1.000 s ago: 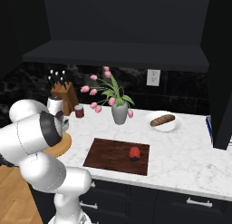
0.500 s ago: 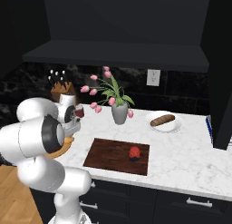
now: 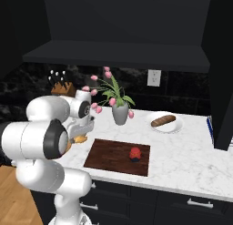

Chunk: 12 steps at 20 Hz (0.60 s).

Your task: From the different types of pastries on the counter, select a croissant and place it on the cutting board. Then retrieve a jar of jam from the cabinet and place it alongside the croissant on the cutting board.

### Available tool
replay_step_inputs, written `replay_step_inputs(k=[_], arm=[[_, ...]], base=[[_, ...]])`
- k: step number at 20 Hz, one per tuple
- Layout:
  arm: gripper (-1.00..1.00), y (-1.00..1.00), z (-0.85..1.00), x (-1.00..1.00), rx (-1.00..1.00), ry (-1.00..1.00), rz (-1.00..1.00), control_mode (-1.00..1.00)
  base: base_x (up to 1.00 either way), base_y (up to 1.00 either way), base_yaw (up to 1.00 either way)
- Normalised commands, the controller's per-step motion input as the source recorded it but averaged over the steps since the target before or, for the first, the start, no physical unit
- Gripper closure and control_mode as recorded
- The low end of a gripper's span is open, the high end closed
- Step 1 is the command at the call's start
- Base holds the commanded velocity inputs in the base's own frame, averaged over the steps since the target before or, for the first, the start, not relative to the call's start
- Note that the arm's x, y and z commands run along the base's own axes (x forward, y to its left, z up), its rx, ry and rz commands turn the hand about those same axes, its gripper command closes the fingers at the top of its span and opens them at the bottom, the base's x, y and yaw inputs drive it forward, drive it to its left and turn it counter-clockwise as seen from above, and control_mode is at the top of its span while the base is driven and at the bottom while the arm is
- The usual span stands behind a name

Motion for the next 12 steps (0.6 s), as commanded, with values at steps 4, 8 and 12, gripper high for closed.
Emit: replay_step_inputs(k=[4,8,12], arm=[[1.00,-0.53,0.02,-0.39,0.00,0.00,0.00,-1.00],[1.00,-0.64,0.00,-0.55,0.00,0.00,0.00,-1.00],[1.00,-0.54,0.00,-0.09,0.00,0.00,0.00,-1.00]], base=[[0.00,0.00,0.00],[0.00,0.00,0.00],[0.00,0.00,0.00]])
